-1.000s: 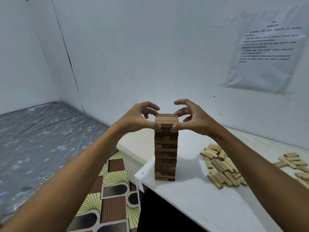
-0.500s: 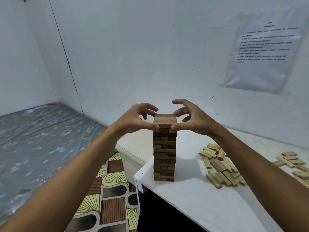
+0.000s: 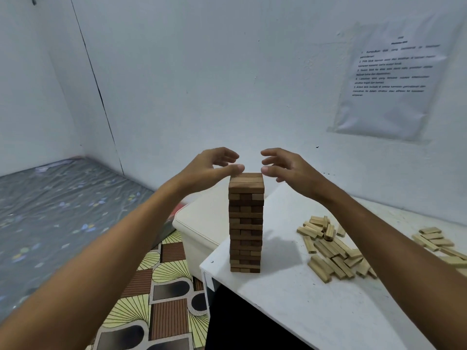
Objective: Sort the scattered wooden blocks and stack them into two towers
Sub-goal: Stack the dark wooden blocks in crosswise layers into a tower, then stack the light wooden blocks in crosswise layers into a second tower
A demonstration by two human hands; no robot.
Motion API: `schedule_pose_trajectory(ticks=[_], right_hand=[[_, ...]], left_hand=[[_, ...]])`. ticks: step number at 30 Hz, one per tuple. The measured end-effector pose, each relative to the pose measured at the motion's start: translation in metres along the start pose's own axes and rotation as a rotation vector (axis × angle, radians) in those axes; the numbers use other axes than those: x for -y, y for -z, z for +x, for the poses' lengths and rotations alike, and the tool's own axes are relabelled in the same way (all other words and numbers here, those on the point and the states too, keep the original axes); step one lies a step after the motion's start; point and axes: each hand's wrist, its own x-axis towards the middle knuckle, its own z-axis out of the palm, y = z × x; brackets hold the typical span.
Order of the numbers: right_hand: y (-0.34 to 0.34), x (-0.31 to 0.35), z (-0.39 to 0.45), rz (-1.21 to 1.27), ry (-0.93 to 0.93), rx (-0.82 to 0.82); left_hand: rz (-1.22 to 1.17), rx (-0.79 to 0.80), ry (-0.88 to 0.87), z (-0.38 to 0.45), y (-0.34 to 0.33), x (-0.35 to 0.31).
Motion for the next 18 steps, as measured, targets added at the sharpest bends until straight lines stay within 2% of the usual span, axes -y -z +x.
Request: schedule_pose_trajectory(ticks=[9,18], right_hand=[[0.058,0.004,-0.02,-0.16,-0.07,-0.08],[0.126,-0.022,-0.098,-0.286,-0.263,-0.16]], left_hand=[[0.189,0.078,-0.158,0.041,-0.003,-0.075],[0.097,0.267,-0.351,0.055,-0.098,-0.156]])
